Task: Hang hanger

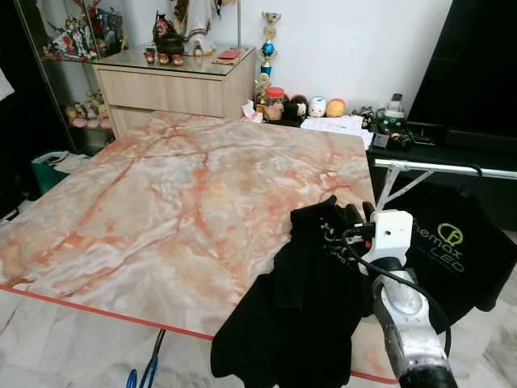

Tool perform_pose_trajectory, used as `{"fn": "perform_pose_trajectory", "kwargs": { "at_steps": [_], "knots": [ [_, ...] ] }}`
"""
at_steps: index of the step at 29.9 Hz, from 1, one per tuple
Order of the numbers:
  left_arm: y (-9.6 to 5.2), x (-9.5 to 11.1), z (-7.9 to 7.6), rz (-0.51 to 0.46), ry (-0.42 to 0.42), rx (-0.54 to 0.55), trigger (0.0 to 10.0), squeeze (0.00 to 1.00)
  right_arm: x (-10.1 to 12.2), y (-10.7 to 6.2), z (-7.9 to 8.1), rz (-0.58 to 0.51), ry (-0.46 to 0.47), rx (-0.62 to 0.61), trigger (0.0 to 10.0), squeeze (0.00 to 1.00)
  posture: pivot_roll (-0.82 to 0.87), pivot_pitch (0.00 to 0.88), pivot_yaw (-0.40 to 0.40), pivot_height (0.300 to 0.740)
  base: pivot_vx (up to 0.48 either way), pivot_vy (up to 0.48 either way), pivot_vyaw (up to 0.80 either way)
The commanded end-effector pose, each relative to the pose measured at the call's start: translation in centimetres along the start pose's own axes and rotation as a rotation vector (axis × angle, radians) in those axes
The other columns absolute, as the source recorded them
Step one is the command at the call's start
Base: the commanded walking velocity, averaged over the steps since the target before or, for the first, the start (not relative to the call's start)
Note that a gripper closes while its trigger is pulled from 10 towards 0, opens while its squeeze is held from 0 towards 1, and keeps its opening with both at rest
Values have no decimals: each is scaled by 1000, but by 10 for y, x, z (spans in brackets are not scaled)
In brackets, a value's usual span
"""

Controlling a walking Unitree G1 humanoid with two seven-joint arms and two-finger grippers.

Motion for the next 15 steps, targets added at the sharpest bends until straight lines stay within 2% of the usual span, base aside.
{"fn": "perform_pose_trajectory", "kwargs": {
  "at_steps": [1, 5, 6, 7, 10, 15],
  "knots": [
    [-1, -4, 2, 14, 15, 5, 10000, 0, 7, -4, 5, -9, 9, 15, 10000, 1000, 81, 0, -15, 740, 0, 0, 0],
    [-1, -6, 3, 16, 17, 6, 10000, 0, 12, -13, 2, -30, 30, -14, 10000, 1000, 80, 0, -17, 740, 0, 0, 0],
    [-1, -6, 3, 16, 17, 6, 10000, 0, 12, -15, 2, -28, 28, -17, 10000, 800, 79, 0, -18, 740, 0, 0, 0],
    [-2, -7, 3, 17, 23, 7, 10000, 0, 10, -18, -1, -19, 31, -38, 10000, 0, 81, 0, -19, 740, 0, 0, 0],
    [-2, -7, 3, 17, 30, 6, 10000, 0, 8, -19, -3, 0, 38, -60, 10000, 0, 82, 0, -21, 740, 0, 0, 0],
    [-2, -7, 2, 18, 43, -1, 10000, 0, 8, -19, -8, 20, 48, -102, 10000, 0, 85, 0, -21, 740, 0, -405, 0]
  ]
}}
Point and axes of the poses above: a point about 5 cm out from each wrist's last joint towards the gripper, its own y axis pointing out of the wrist towards the gripper, its own x axis along the axis of the wrist's last joint, z = x × y, the point moved 2 cm from there along y, pointing out of the wrist towards the gripper, and after that the axes turned 7 degrees about -y, right-handed, at the moved point
